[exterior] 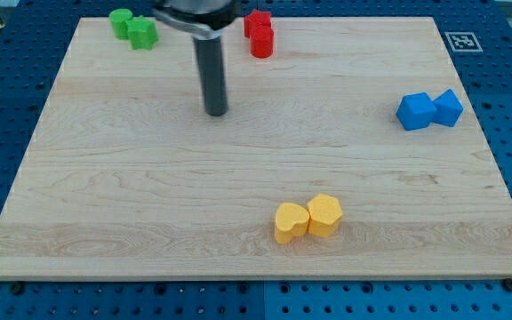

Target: Slide the red star left and down a bit

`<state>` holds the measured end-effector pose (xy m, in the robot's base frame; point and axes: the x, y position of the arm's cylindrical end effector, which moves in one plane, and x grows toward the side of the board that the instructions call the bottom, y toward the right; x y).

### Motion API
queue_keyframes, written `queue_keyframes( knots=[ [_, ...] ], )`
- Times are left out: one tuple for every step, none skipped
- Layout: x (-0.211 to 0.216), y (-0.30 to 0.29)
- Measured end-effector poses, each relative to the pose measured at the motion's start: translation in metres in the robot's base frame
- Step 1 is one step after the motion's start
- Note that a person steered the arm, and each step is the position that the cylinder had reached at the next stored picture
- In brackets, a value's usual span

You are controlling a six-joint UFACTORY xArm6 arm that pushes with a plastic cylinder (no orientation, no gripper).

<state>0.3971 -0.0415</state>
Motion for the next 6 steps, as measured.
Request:
queue_keyframes(
  knots=[
    [-0.009, 0.048],
    [-0.012, 0.052],
    [-0.012, 0.06],
    [-0.025, 0.083],
    [-0.055, 0.098],
    [-0.096, 0.11]
  ],
)
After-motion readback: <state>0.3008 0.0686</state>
